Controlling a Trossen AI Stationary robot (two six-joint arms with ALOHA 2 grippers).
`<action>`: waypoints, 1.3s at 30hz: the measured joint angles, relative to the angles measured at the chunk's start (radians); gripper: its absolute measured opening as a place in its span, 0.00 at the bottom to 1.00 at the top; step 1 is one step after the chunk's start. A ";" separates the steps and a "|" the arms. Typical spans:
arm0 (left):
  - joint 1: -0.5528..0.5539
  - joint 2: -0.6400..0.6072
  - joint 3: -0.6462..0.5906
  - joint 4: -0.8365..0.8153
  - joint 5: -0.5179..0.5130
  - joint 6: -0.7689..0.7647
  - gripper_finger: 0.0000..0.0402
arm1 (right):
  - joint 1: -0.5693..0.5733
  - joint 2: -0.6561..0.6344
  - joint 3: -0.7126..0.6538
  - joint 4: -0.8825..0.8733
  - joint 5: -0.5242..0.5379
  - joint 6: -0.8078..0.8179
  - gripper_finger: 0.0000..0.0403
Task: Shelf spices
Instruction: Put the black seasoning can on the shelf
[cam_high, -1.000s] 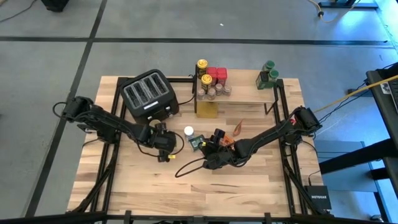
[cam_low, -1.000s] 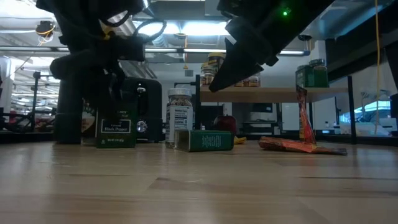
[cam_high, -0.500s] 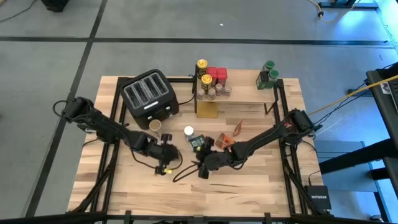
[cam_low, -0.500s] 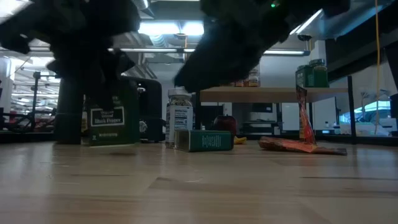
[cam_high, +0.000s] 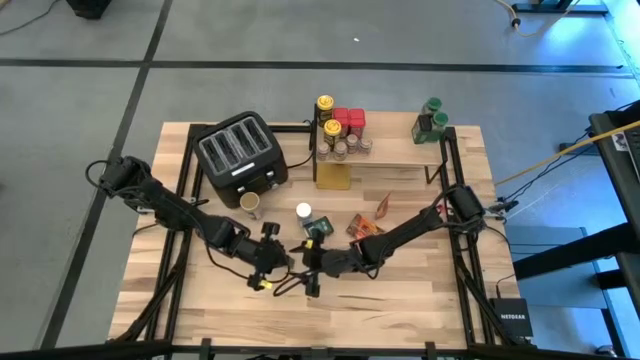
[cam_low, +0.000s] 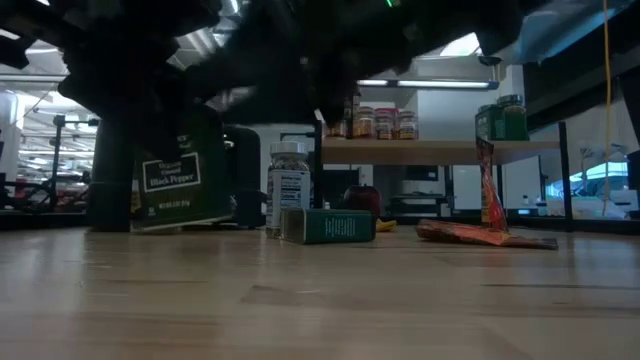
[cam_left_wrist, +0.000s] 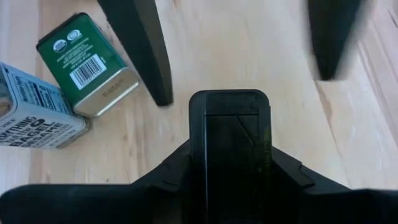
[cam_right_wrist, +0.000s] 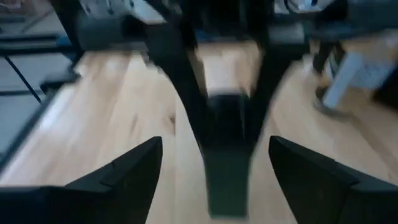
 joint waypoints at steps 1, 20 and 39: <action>0.000 0.000 0.000 0.006 0.000 0.001 0.30 | 0.000 0.001 0.009 0.003 -0.001 -0.009 0.75; 0.004 0.002 0.000 0.074 0.004 -0.001 0.30 | -0.013 0.032 0.028 -0.012 0.019 -0.044 0.43; 0.004 -0.134 0.003 0.010 -0.031 -0.051 0.38 | 0.042 -0.061 0.075 -0.214 0.201 -0.117 0.34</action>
